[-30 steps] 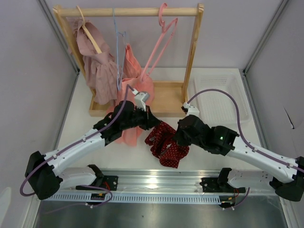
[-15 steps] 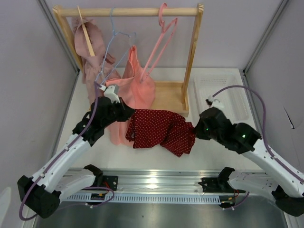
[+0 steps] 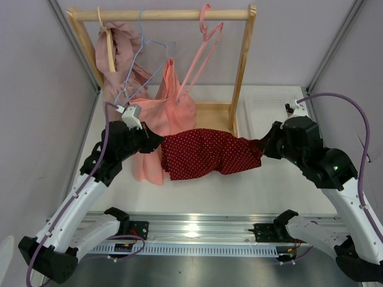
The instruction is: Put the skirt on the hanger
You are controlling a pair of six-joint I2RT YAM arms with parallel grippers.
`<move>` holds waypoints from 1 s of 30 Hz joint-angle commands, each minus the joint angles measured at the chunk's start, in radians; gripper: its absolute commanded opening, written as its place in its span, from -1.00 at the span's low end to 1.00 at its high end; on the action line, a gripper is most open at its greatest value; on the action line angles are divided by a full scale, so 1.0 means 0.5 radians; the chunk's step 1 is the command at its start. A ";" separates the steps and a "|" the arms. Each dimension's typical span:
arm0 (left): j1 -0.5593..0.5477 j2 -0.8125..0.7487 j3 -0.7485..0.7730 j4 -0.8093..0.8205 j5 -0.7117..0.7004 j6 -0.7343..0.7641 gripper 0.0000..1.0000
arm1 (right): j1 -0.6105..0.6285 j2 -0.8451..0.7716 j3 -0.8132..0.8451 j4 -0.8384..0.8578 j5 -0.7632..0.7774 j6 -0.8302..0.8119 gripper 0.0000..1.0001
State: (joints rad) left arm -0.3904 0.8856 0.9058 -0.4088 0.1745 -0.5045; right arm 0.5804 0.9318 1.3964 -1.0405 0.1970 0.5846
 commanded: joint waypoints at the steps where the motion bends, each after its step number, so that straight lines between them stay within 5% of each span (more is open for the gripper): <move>1: 0.017 -0.178 0.069 0.008 0.258 0.104 -1.00 | -0.010 -0.038 0.143 0.010 -0.081 -0.089 -1.00; 9: 0.017 -0.179 0.057 -0.302 0.381 0.086 -1.00 | -0.032 0.035 0.202 -0.067 -0.020 -0.169 -1.00; 16: -0.011 -0.167 -0.072 -0.143 0.522 -0.074 -1.00 | -0.124 0.409 -0.285 0.365 -0.167 -0.221 -1.00; 19: -0.102 -0.078 -0.298 -0.045 0.528 -0.117 -1.00 | -0.066 0.621 -0.396 0.461 -0.033 -0.200 -0.62; 20: -0.121 -0.056 -0.348 0.047 0.519 -0.135 -1.00 | -0.023 0.676 -0.397 0.449 0.065 -0.169 -0.27; 23: -0.164 -0.029 -0.553 0.231 0.483 -0.246 -1.00 | 0.271 0.851 -0.284 0.369 0.406 -0.093 0.15; 30: -0.204 0.005 -0.679 0.323 0.302 -0.307 -1.00 | 1.179 1.094 -0.194 0.568 0.597 0.321 0.15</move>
State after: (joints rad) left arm -0.4873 0.8886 0.5663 -0.3553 0.3668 -0.6228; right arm 1.0344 1.4471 1.2663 -0.8299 0.4023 0.6174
